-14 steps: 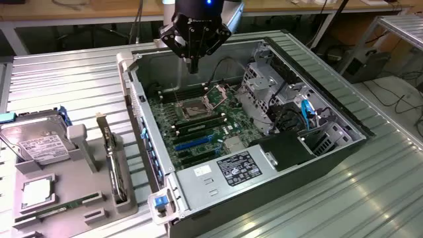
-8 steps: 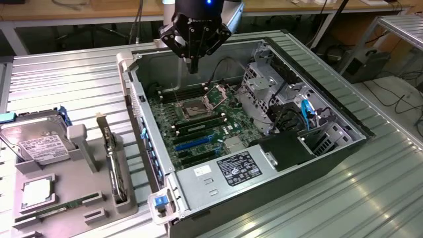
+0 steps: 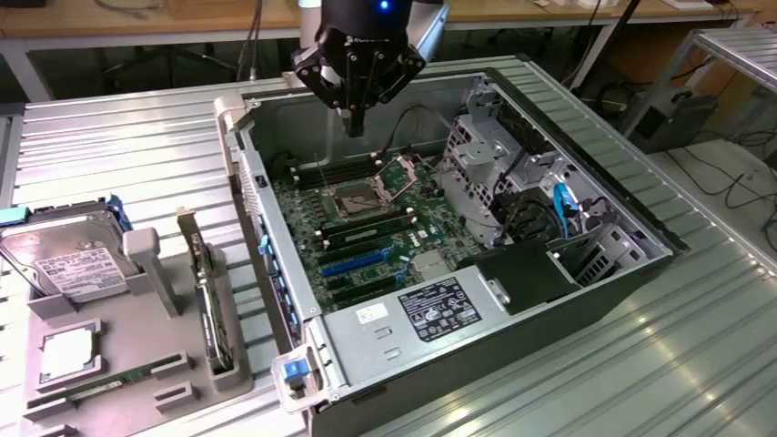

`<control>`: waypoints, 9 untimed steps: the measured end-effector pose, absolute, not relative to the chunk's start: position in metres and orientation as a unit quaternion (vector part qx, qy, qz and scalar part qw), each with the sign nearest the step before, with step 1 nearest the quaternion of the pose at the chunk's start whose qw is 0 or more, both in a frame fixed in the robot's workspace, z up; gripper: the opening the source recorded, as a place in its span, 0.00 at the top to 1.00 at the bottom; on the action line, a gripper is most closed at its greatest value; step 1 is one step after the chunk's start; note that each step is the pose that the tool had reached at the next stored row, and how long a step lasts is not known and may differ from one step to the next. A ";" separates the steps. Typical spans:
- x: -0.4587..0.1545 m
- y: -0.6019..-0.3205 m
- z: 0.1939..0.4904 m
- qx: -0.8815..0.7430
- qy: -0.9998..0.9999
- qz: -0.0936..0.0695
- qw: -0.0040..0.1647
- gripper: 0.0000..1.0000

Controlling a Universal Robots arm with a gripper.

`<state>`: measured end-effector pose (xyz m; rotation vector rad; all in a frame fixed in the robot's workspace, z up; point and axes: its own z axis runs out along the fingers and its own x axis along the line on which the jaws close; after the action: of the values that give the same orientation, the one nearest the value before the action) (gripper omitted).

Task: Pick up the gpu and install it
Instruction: 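Reach for the gpu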

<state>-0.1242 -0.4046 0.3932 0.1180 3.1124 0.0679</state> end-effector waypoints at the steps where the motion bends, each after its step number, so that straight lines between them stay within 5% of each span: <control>1: -0.125 -0.407 0.393 0.038 0.999 0.022 0.013 0.89; 9: -0.153 -0.432 0.393 0.038 0.999 0.022 0.014 0.89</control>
<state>-0.1531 -0.4320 0.3932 0.1177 3.1106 0.0676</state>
